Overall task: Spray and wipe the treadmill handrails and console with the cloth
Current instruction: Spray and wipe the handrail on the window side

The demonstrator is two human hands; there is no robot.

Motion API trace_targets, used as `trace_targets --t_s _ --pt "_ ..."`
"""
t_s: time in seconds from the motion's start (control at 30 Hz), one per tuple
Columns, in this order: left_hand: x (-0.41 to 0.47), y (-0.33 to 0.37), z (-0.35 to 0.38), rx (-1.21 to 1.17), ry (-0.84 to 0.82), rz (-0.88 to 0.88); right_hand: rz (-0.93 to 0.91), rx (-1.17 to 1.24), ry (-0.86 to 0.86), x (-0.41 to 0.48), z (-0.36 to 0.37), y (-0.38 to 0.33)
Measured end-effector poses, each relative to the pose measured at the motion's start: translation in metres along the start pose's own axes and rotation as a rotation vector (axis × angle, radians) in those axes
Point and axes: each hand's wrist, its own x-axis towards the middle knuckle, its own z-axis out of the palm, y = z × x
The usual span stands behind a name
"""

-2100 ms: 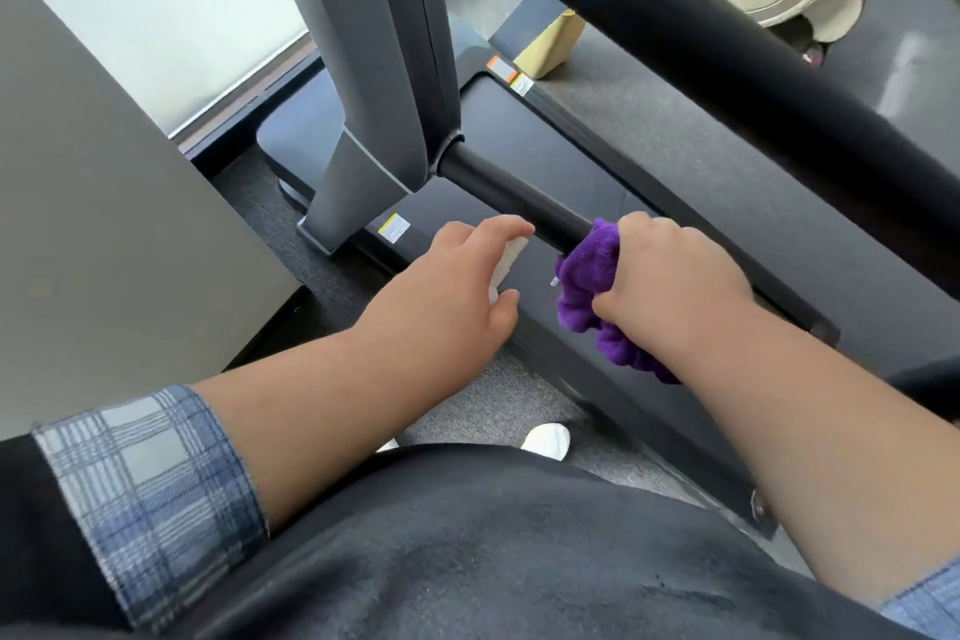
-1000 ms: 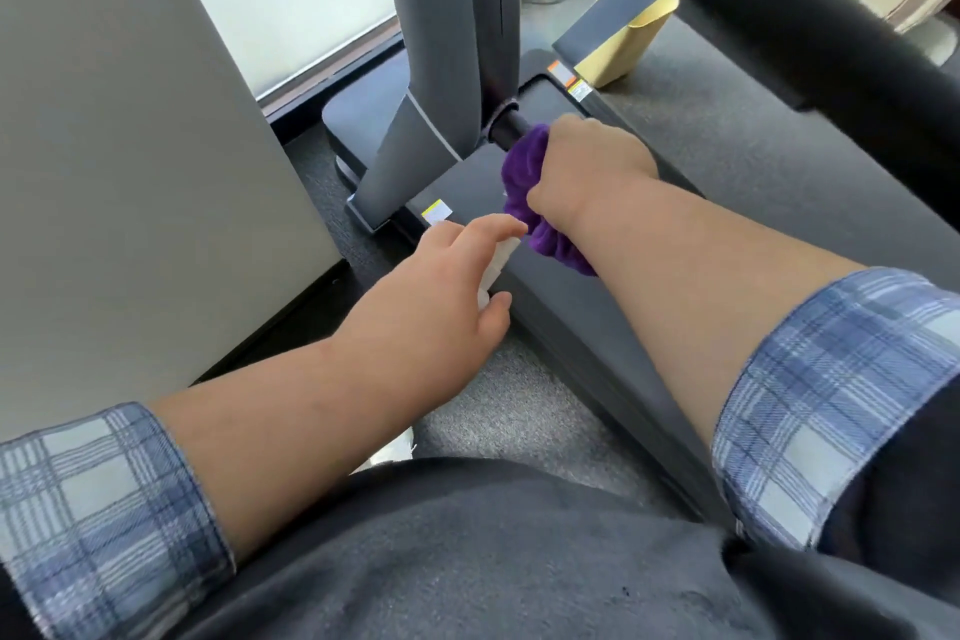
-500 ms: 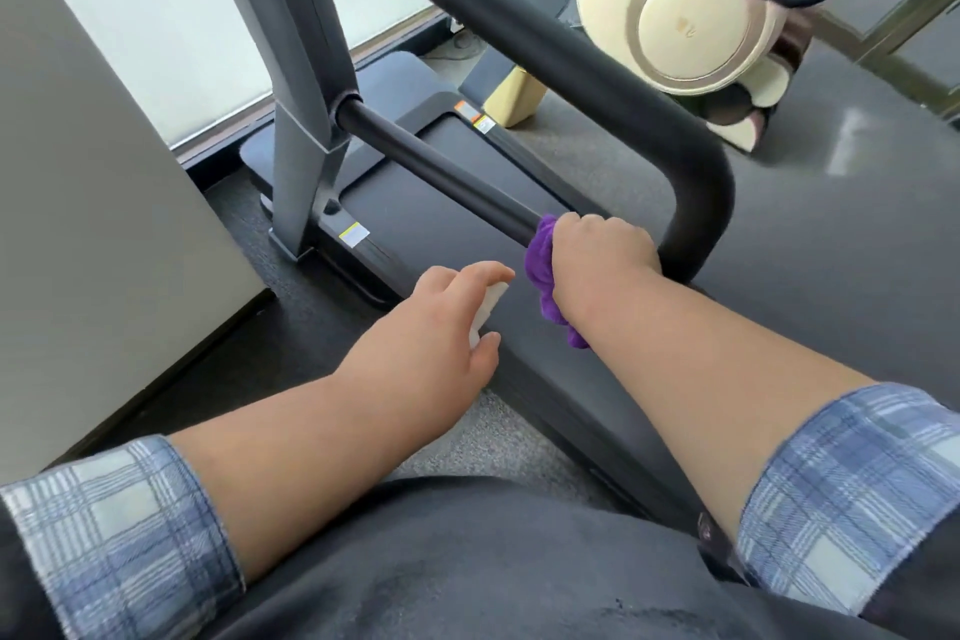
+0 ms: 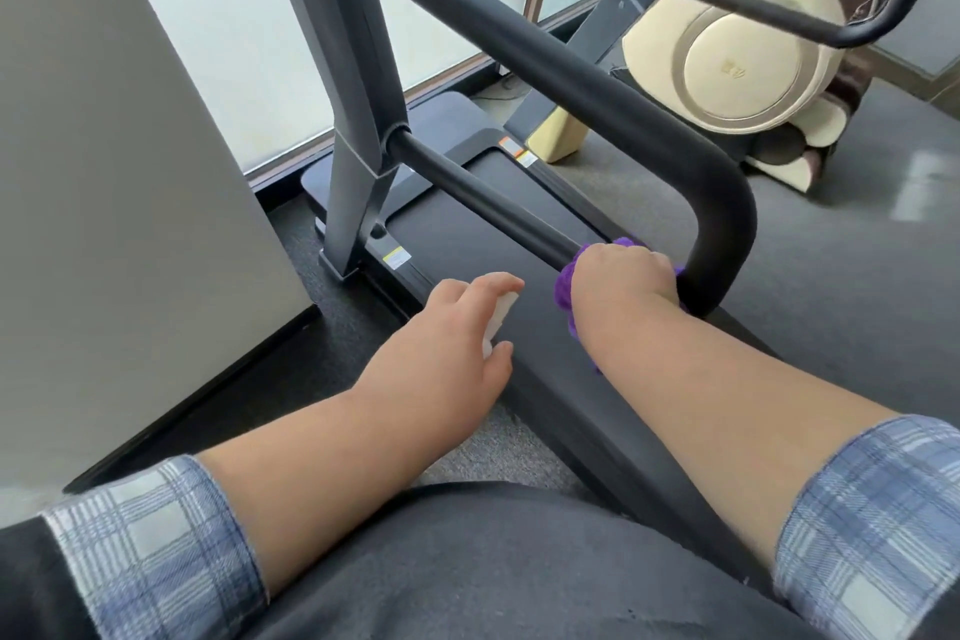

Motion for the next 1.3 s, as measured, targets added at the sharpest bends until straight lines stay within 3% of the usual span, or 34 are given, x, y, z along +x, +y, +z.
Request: trace_targets --t_s 0.2,0.87,1.1,1.3 --pt "0.035 -0.03 -0.014 -0.02 -0.036 -0.002 0.062 0.067 0.136 0.018 -0.008 -0.025" --pt "0.161 -0.156 -0.112 0.047 -0.135 -0.016 -0.101 0.219 0.282 0.141 -0.119 -0.199" --pt "0.165 -0.152 -0.116 0.056 -0.13 -0.022 -0.161 0.263 0.237 0.136 -0.125 -0.189" --pt "0.145 -0.12 -0.096 0.038 -0.145 0.011 -0.118 0.297 0.169 0.099 -0.086 -0.121"
